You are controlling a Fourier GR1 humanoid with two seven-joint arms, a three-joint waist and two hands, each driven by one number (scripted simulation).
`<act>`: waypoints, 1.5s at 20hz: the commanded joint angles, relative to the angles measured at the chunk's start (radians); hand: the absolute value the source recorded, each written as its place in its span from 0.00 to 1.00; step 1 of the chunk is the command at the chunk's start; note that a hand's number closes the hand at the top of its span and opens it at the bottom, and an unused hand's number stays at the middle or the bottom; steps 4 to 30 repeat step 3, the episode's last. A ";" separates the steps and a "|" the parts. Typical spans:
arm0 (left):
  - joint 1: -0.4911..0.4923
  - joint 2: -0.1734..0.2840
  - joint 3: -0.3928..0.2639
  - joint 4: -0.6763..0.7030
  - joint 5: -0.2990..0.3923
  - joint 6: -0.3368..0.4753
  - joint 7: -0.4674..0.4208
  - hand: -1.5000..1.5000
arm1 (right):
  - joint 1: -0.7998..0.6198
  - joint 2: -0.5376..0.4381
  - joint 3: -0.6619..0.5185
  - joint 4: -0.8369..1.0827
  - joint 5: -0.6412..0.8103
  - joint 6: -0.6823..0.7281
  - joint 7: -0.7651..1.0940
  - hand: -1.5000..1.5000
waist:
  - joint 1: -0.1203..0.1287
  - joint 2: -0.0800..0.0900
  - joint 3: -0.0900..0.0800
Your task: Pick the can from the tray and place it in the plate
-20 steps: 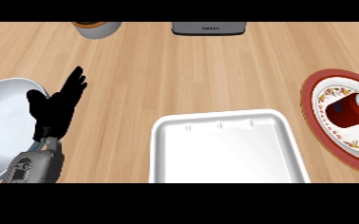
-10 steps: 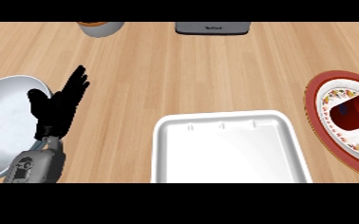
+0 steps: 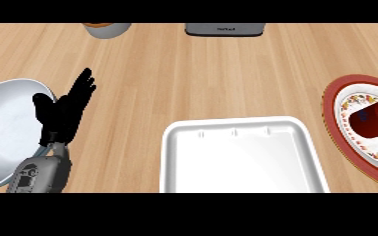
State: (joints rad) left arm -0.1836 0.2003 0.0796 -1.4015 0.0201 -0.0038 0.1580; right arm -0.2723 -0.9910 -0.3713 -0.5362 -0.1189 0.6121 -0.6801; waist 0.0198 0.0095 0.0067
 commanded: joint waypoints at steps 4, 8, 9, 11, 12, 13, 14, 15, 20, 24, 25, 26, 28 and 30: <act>-0.029 0.041 0.040 0.018 0.031 -0.033 0.013 0.50 | 0.032 -0.023 0.041 0.057 0.042 0.161 -0.211 0.00 | -0.001 0.001 0.001; -0.029 0.041 0.040 0.018 0.031 -0.033 0.013 0.50 | 0.032 -0.023 0.041 0.057 0.042 0.161 -0.211 0.00 | -0.001 0.001 0.001; -0.029 0.041 0.040 0.018 0.031 -0.033 0.013 0.50 | 0.032 -0.023 0.041 0.057 0.042 0.161 -0.211 0.00 | -0.001 0.001 0.001; -0.029 0.041 0.040 0.018 0.031 -0.033 0.013 0.50 | 0.032 -0.023 0.041 0.057 0.042 0.161 -0.211 0.00 | -0.001 0.001 0.001; -0.029 0.041 0.040 0.018 0.031 -0.033 0.013 0.50 | 0.032 -0.023 0.041 0.057 0.042 0.161 -0.211 0.00 | -0.001 0.001 0.001; -0.029 0.041 0.040 0.018 0.031 -0.033 0.013 0.50 | 0.032 -0.023 0.041 0.057 0.042 0.161 -0.211 0.00 | -0.001 0.001 0.001; -0.029 0.041 0.040 0.018 0.031 -0.033 0.013 0.50 | 0.032 -0.023 0.041 0.057 0.042 0.161 -0.211 0.00 | -0.001 0.001 0.001; -0.029 0.041 0.040 0.018 0.031 -0.033 0.013 0.50 | 0.032 -0.023 0.041 0.057 0.042 0.161 -0.211 0.00 | -0.001 0.001 0.001; -0.029 0.041 0.040 0.018 0.031 -0.033 0.013 0.50 | 0.032 -0.023 0.041 0.057 0.042 0.161 -0.211 0.00 | -0.001 0.001 0.001; -0.029 0.041 0.040 0.018 0.031 -0.033 0.013 0.50 | 0.032 -0.023 0.041 0.057 0.042 0.161 -0.211 0.00 | -0.001 0.001 0.001; -0.029 0.041 0.040 0.018 0.031 -0.033 0.013 0.50 | 0.032 -0.023 0.041 0.057 0.042 0.161 -0.211 0.00 | -0.001 0.001 0.001; -0.029 0.041 0.040 0.018 0.031 -0.033 0.013 0.50 | 0.032 -0.023 0.041 0.057 0.042 0.161 -0.211 0.00 | -0.001 0.001 0.001; -0.029 0.041 0.040 0.018 0.031 -0.033 0.013 0.50 | 0.032 -0.023 0.041 0.057 0.042 0.161 -0.211 0.00 | -0.001 0.001 0.001; -0.029 0.041 0.040 0.018 0.031 -0.033 0.013 0.50 | 0.032 -0.023 0.041 0.057 0.042 0.161 -0.211 0.00 | -0.001 0.001 0.001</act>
